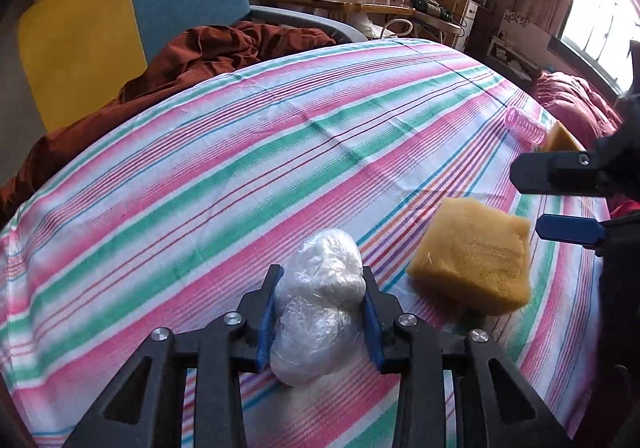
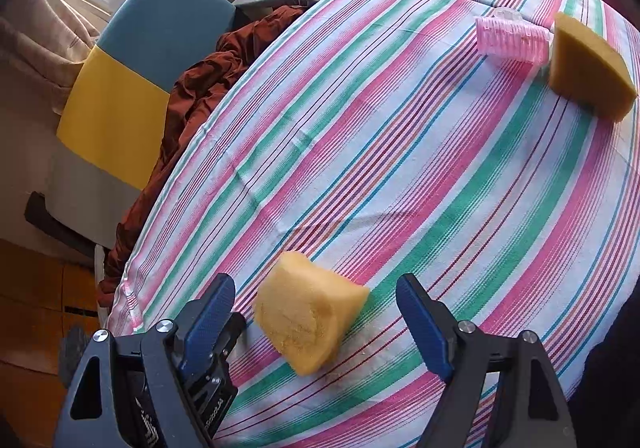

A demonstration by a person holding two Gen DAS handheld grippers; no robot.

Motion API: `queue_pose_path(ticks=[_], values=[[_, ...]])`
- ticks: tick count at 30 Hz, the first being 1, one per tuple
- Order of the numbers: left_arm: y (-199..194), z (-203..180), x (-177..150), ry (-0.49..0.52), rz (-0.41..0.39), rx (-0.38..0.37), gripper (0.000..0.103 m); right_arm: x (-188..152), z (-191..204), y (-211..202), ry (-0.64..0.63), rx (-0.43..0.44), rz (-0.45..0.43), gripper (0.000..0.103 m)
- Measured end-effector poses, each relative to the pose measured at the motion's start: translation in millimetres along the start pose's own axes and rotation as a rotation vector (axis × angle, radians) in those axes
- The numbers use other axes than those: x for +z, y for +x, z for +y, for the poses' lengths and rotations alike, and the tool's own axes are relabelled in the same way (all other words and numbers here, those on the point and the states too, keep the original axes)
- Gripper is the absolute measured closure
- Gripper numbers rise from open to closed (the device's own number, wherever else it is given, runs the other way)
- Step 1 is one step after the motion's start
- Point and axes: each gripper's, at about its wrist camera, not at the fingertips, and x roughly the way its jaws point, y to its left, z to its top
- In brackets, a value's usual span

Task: Organize objects
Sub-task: 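Move the left tool to the plastic-wrapped bundle and grasp it, then grasp the yellow sponge with the right tool while the left tool holds the bundle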

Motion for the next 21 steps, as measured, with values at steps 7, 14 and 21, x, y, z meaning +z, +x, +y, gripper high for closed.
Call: queue_pose_path(ticks=[7,14,21], values=[[-45,-6,-61,-0.096,-0.023,0.045,0.066,-8,18,18,-0.106,-0.050,0.069,0.019],[-88,-17,-124,-0.113,-0.065,0.062,0.066,-10,19,29,-0.099,-0.066,0.100,0.019],[-100,-21,-148,-0.085,-0.121,0.075,0.065,-6,19,40,-0.014,-0.001,0.116,0.013]])
